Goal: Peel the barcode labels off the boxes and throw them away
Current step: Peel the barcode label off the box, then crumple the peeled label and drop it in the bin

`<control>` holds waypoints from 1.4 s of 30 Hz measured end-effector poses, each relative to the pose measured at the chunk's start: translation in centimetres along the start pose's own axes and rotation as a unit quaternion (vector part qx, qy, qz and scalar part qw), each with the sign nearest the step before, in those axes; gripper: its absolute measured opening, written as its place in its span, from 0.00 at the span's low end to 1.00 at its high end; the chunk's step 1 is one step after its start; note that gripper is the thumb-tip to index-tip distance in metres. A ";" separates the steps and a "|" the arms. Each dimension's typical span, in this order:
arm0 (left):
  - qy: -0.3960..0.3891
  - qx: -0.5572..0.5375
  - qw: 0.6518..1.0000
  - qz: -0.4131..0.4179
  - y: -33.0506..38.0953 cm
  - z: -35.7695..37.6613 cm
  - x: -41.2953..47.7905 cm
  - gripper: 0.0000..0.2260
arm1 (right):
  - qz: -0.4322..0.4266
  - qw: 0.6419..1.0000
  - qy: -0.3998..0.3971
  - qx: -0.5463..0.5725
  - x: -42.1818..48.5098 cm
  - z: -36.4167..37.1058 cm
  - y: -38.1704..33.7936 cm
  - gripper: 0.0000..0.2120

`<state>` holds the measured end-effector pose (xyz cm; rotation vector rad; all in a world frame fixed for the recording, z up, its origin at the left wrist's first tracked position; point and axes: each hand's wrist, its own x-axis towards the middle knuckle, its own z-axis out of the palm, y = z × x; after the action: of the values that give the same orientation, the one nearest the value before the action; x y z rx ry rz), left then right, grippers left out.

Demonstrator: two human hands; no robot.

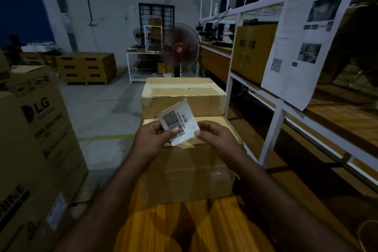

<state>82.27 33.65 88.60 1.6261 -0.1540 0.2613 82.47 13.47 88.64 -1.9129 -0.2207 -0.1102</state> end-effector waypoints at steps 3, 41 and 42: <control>-0.024 0.009 1.000 0.005 0.3 0.2 -1.6 0.07 | 0.005 0.993 0.009 0.118 -1.5 1.8 -0.4 0.15; 0.488 0.196 0.818 -0.232 2.2 -9.1 -45.0 0.04 | -0.098 0.846 -0.521 0.055 -24.6 20.9 -1.0 0.06; 0.510 0.191 0.804 -0.237 2.3 -9.4 -47.1 0.03 | -0.098 0.838 -0.535 0.051 -26.3 21.7 -1.4 0.07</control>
<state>35.60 40.11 79.07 1.6381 1.1873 0.7733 55.84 31.66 77.62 -1.6447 -1.1444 0.8481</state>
